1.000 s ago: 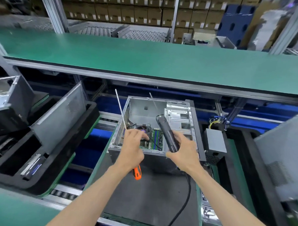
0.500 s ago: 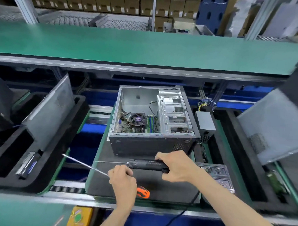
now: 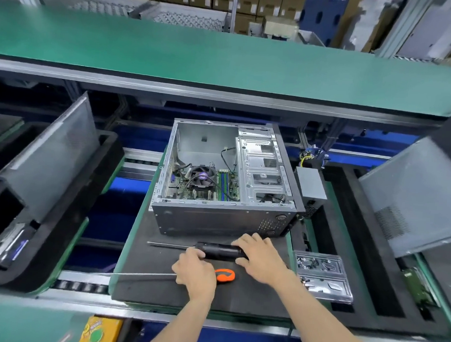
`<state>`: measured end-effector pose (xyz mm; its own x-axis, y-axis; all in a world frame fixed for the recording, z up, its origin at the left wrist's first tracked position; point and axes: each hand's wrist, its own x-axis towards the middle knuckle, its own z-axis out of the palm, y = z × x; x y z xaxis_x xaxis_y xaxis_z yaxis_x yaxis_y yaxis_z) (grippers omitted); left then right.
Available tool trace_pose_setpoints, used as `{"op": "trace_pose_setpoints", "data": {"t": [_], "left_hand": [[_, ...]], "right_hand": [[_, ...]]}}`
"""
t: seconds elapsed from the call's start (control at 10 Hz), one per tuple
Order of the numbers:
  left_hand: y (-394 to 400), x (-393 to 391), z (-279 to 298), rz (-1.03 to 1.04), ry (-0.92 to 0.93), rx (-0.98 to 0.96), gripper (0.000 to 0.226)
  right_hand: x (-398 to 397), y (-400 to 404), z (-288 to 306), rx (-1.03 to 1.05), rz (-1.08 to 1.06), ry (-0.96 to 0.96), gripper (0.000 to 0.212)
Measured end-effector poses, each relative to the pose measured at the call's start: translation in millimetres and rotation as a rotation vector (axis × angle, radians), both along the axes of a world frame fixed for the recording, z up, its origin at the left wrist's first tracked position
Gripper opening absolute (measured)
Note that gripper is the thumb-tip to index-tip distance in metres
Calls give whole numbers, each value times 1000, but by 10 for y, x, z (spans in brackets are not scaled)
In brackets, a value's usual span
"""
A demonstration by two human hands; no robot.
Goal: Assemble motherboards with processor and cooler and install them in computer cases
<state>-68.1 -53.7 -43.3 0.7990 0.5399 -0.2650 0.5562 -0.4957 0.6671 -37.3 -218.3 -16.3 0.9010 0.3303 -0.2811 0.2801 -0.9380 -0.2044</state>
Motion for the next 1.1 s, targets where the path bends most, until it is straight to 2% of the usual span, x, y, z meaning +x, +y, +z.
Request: {"op": "trace_pose_setpoints", "data": {"t": [0.2,0.3,0.4,0.5,0.8,1.0,1.1], "left_hand": [[-165,-41,-68,-107,39,322,8],[-118,-47,-53,-135,86,476,13],[-80,-32,-57,-174,91,501,18],[-68,-11,-56,-197,56,376,15],[247,-49,-87,-295,-46,272,16],[595,-256,-14,-396,-201,299,28],[794,-567,-1,-460,-247,331,34]], "right_hand": [[10,-24,-228,-65,52,-73,52],[42,-45,-191,-31,48,-62,57],[20,-62,-175,-19,62,-72,57],[24,-117,-148,-12,70,-71,60],[-110,-352,31,102,32,-138,61],[-579,-540,158,288,-104,-242,50],[-1058,-602,175,386,-187,-268,47]]}}
